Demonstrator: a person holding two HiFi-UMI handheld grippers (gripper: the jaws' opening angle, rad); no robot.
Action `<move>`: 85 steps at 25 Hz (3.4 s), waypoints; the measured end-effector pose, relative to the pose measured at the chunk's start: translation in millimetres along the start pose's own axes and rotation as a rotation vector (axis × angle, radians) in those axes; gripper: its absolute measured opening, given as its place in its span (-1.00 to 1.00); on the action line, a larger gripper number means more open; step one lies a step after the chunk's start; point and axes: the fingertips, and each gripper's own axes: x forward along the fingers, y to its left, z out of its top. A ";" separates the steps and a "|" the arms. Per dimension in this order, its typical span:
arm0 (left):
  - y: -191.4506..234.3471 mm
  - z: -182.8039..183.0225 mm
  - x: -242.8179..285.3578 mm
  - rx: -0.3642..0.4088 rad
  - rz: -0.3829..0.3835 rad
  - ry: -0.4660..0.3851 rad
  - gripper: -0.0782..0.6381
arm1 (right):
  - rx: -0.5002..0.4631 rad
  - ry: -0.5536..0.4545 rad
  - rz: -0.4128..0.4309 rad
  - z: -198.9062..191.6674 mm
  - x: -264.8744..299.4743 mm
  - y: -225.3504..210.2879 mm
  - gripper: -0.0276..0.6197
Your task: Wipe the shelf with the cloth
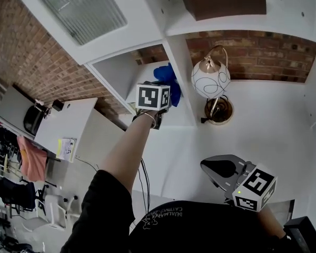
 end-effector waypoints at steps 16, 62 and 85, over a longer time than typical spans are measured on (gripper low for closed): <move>-45.9 5.6 2.3 0.066 -0.108 -0.069 -0.71 | -0.007 0.040 0.132 -6.1 37.3 -11.9 -0.89; 47.8 -21.3 -8.2 0.194 0.177 0.068 -0.73 | 0.021 0.039 0.098 -9.9 39.0 -20.4 -0.89; -39.1 5.5 3.3 0.244 -0.015 -0.084 -0.70 | -0.005 0.011 0.022 -7.4 12.3 -16.6 -0.89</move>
